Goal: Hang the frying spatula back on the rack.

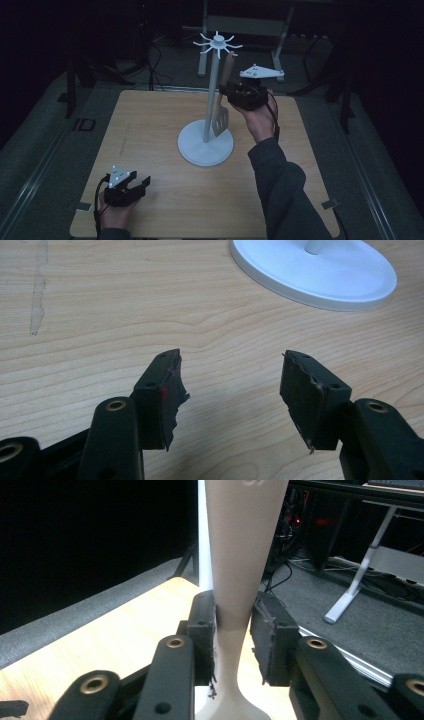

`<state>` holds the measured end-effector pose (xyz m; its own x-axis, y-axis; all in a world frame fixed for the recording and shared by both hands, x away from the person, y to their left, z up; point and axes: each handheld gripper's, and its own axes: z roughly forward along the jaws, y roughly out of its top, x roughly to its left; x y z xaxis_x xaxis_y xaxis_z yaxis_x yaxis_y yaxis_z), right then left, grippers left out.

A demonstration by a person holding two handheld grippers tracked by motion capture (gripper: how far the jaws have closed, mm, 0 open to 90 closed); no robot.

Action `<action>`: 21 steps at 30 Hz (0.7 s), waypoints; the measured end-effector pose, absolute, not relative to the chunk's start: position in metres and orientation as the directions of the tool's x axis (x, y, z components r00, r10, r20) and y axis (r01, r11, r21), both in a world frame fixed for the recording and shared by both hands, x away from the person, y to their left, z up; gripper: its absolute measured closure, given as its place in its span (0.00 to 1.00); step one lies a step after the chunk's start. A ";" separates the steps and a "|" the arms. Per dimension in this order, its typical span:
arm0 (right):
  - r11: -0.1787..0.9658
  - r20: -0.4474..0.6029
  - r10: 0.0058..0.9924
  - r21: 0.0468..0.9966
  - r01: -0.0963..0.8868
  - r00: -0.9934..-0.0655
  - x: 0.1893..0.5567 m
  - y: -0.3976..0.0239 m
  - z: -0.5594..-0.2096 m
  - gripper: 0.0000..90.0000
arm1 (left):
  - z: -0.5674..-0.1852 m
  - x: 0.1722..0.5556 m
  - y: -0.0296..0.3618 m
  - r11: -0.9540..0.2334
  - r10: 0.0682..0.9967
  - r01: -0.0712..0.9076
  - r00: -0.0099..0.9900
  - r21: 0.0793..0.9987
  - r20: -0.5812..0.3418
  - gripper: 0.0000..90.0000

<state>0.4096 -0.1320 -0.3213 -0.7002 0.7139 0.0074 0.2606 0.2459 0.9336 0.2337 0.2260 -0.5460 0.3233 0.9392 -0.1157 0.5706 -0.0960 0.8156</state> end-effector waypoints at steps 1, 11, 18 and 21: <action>0.248 0.006 0.714 0.933 0.262 -0.700 0.410 -0.132 -0.322 0.78 | -0.546 0.234 0.226 -0.097 0.939 0.571 0.323 0.815 -0.115 0.47; 0.255 -0.011 0.721 0.934 0.250 -0.693 0.409 -0.133 -0.326 0.62 | -0.546 0.234 0.226 -0.096 0.939 0.571 0.323 0.816 -0.116 0.47; 0.273 -0.030 0.731 0.929 0.251 -0.682 0.407 -0.137 -0.329 0.47 | -0.546 0.234 0.226 -0.098 0.939 0.572 0.324 0.814 -0.115 0.47; 0.295 -0.047 0.725 0.922 0.249 -0.687 0.404 -0.141 -0.333 0.42 | -0.546 0.234 0.226 -0.098 0.939 0.574 0.324 0.813 -0.115 0.47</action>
<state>0.4040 -0.1405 -0.3327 -0.6872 0.7249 -0.0468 0.2487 0.2952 0.9225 0.2341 0.2261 -0.5462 0.3244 0.9388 -0.1153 0.5736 -0.0983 0.8132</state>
